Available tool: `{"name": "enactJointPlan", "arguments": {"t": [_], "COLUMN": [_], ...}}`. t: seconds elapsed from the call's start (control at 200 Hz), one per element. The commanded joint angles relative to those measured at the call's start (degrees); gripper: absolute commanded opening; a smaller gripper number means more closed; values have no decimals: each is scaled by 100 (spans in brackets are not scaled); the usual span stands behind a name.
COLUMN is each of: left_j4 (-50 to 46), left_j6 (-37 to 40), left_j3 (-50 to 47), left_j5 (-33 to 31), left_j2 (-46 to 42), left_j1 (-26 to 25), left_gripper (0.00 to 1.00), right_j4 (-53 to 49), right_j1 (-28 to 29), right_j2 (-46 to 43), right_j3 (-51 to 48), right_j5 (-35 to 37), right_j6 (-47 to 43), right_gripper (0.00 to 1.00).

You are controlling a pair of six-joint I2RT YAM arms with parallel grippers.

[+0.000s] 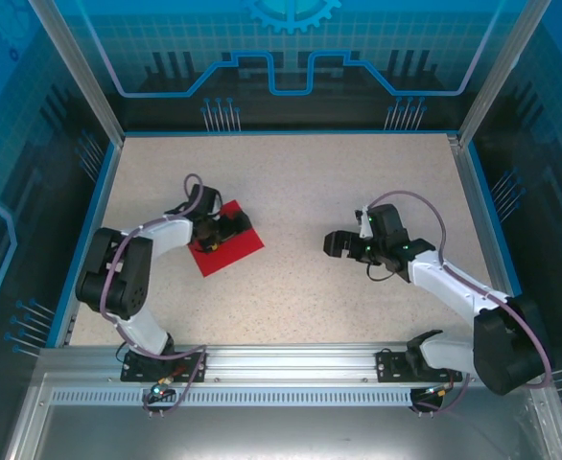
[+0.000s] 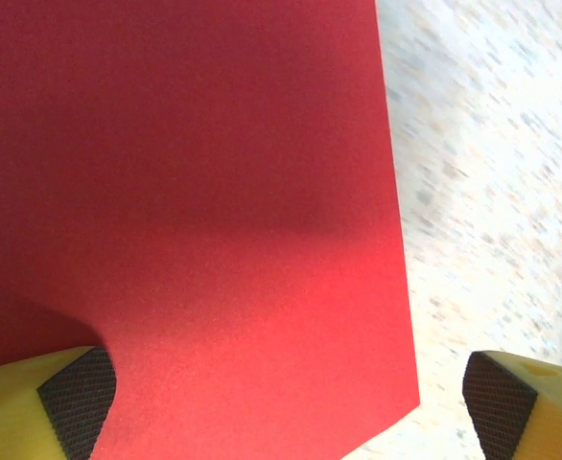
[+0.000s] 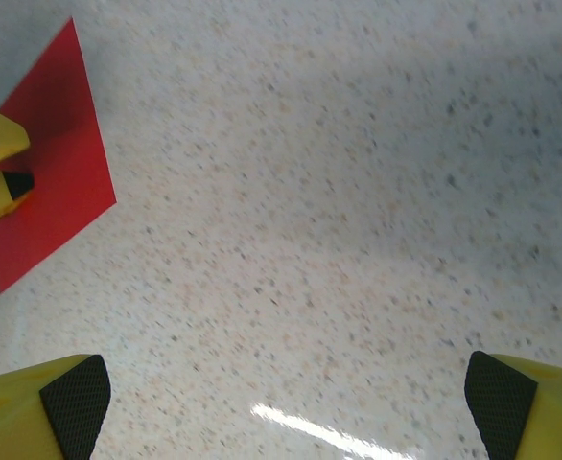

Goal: Fold a paper plane with a square sheet of paper (pick it up from the middle)
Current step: Move the square sheet of paper to the center of the table, then rotate the square sheet of paper at the center of the table.

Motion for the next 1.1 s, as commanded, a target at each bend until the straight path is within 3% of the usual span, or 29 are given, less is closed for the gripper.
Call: {"name": "enactJointPlan", "arguments": {"t": [0.0, 0.31, 0.56, 0.685, 0.785, 0.95, 1.095], "left_j4": [-139, -54, -307, -560, -535, -833, -936], "left_j6": [-413, -746, -615, -484, -494, -264, -77], "left_j3": [28, 1010, 1202, 1142, 686, 48, -449], "left_j5": [535, 587, 466, 205, 94, -24, -364], "left_j2": [538, 1387, 885, 234, -511, -1546, -2304], "left_j1": [-719, -2188, -2365, -2242, -1801, -944, -654], "left_gripper": [98, 98, 99, 98, 98, 99, 98], "right_j4": [-250, -635, -994, -890, -851, -862, -1091], "right_j1": [89, 32, -7, 89, 399, 952, 1153], "right_j2": [-86, -395, -598, -465, -52, 1267, 2583], "right_j3": [-135, -373, -203, 57, 470, 1654, 2764], "right_j5": [193, 405, 185, -186, -266, -225, -299], "right_j6": [133, 215, 339, 466, 538, 555, 529], "right_gripper": [100, 99, 99, 99, 99, 96, 88]}}
